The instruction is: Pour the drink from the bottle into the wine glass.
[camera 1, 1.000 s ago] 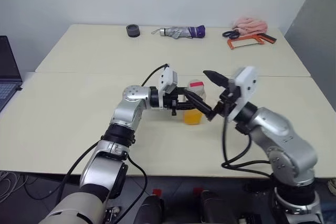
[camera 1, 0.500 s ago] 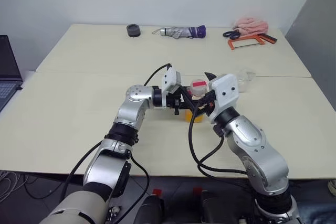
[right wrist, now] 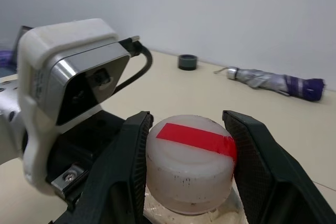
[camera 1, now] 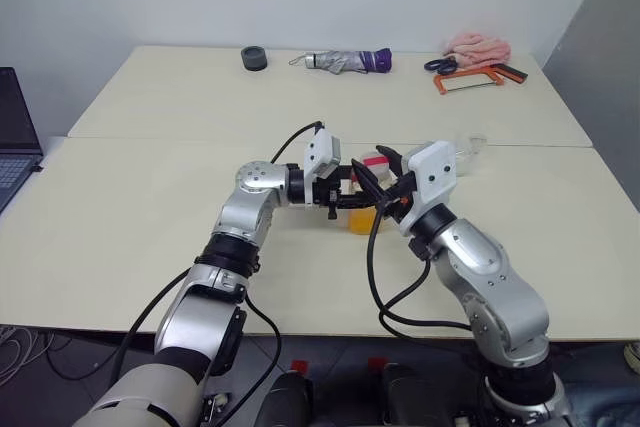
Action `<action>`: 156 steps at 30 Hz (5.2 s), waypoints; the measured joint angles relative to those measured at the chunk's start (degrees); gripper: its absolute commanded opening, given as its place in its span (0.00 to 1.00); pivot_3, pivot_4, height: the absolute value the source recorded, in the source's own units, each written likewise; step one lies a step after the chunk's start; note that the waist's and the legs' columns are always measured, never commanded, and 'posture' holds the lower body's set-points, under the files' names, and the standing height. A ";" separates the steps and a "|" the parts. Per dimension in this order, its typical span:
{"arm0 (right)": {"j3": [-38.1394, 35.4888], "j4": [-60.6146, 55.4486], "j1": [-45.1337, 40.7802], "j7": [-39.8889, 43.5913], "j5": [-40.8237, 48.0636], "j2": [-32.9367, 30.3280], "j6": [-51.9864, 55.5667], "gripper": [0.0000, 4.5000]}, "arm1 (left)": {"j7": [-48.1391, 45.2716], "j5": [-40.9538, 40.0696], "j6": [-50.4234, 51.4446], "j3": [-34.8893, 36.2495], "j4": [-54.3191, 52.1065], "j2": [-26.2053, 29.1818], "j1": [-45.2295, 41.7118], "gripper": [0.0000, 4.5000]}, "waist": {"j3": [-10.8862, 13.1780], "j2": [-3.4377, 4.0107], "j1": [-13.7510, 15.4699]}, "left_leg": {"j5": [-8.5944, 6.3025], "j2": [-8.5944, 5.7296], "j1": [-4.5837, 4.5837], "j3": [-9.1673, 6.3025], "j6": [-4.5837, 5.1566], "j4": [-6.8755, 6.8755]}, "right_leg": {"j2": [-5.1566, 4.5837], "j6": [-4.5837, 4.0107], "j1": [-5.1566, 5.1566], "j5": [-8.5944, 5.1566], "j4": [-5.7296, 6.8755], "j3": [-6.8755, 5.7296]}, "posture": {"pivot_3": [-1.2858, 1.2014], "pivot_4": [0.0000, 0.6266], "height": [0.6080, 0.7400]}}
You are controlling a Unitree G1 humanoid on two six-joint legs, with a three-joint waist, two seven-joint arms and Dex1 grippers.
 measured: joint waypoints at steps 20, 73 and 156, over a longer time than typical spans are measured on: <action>-12.23 11.79 -7.52 32.39 20.01 -19.66 1.57 1.00 | -3.32 -0.79 2.74 -0.18 -5.30 1.54 0.86 0.41 | 0.02 0.01 0.13 | -0.01 0.12 -0.04 -0.06 0.01 -0.01 | -0.07 -0.01 0.02 0.00 0.00 -0.02 | 0.52 0.24 1.00; -11.17 0.79 -3.17 15.40 16.88 -18.20 3.25 1.00 | -3.50 -0.61 2.35 -0.17 -3.57 1.08 0.91 0.41 | 0.02 0.01 0.19 | 0.00 0.05 -0.02 -0.03 0.01 0.03 | -0.02 0.00 0.02 0.00 0.01 0.00 | 0.52 0.24 1.00; -7.37 8.16 -8.72 17.67 15.21 -15.12 1.58 1.00 | -3.40 -0.65 2.43 -0.23 -4.72 0.80 1.43 0.41 | 0.02 0.01 0.19 | 0.00 0.06 -0.02 -0.03 0.00 0.03 | -0.02 0.00 0.02 0.00 0.02 0.00 | 0.52 0.24 1.00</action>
